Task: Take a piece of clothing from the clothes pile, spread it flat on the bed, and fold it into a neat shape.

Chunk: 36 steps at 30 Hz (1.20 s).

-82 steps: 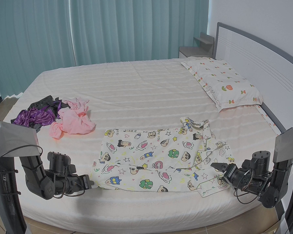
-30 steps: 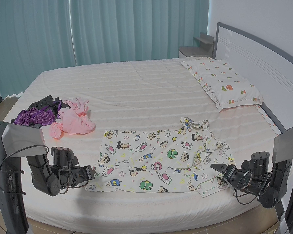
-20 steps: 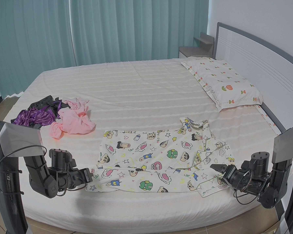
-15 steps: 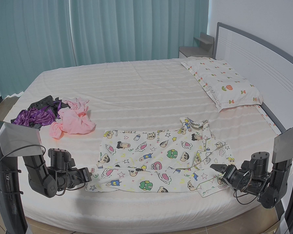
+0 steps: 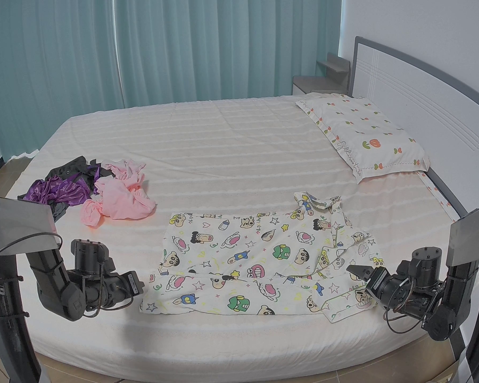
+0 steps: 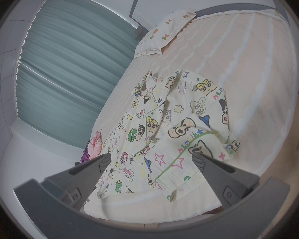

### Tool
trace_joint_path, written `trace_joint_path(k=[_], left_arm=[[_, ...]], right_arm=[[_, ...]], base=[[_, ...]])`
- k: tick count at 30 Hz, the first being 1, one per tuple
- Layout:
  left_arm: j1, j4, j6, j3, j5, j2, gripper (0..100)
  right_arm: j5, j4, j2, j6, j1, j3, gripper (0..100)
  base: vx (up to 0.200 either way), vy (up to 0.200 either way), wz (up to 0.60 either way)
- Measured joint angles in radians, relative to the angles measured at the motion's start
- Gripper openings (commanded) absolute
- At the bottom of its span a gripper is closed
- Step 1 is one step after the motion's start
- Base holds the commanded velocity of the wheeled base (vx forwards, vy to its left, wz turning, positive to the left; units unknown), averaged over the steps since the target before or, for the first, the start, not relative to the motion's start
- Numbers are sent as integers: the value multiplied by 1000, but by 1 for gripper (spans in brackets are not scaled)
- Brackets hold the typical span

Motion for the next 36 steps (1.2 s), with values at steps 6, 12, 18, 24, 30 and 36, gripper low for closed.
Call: trace_joint_path(k=[6, 12, 18, 24, 30, 36], left_arm=[[-1, -3, -138, 83, -14, -79, 0], [-13, -23, -268, 130, -20, -151, 0], [-30, -25, -291, 146, -21, -196, 0], [-43, -27, -290, 156, -22, -212, 0], [-54, -28, -291, 161, -21, -218, 0], [-74, -31, -324, 160, -16, -222, 0]], right_arm=[[-6, 0, -13, -5, 1, 0, 100], [-8, 0, -17, -6, 7, 0, 100], [-10, 0, -21, -7, 13, 0, 100], [-9, 0, -22, -7, 14, 0, 100], [-9, 0, -22, -7, 16, 0, 100], [-9, 0, -21, -7, 16, 0, 100]], base=[[0, 0, 0], [0, -67, 0], [0, -200, 0], [0, -33, 0], [0, 0, 0], [0, 0, 0]])
